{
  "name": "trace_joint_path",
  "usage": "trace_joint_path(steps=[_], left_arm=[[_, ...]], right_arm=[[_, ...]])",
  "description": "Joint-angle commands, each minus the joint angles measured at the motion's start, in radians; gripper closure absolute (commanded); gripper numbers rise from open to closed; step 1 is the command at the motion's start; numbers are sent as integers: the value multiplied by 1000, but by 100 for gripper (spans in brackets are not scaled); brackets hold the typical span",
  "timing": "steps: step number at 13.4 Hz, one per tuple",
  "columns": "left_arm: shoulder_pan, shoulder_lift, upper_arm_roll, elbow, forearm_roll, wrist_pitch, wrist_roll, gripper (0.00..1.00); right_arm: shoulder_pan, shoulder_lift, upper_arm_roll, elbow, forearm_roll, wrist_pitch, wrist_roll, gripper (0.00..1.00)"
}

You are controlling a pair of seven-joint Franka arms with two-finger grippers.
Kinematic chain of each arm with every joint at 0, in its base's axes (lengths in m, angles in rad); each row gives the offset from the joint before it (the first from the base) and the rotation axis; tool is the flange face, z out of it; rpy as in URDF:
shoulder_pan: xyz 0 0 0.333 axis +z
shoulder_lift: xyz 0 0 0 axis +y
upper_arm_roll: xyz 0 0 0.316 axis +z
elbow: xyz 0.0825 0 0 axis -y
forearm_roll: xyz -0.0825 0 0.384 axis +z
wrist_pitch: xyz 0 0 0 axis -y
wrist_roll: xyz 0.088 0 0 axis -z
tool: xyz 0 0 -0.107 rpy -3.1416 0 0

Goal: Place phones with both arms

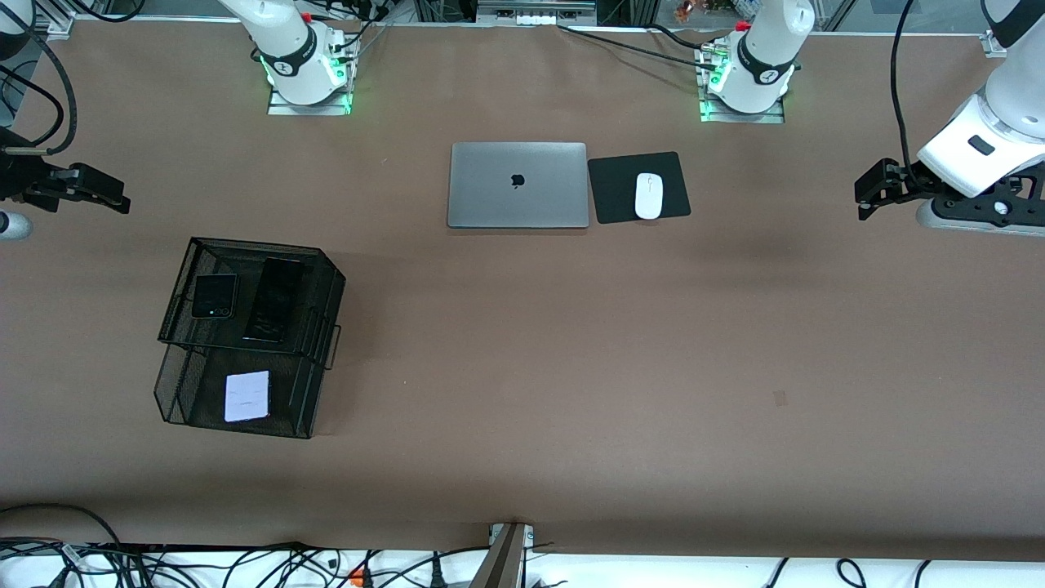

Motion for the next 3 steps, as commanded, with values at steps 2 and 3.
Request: trace_joint_path(steps=[2, 3], left_arm=[[2, 1, 2, 17, -19, -18, 9, 0], [2, 1, 2, 17, -19, -18, 9, 0]], right_arm=[[-21, -17, 23, -19, -14, -8, 14, 0], [-21, -17, 23, -19, -14, -8, 15, 0]])
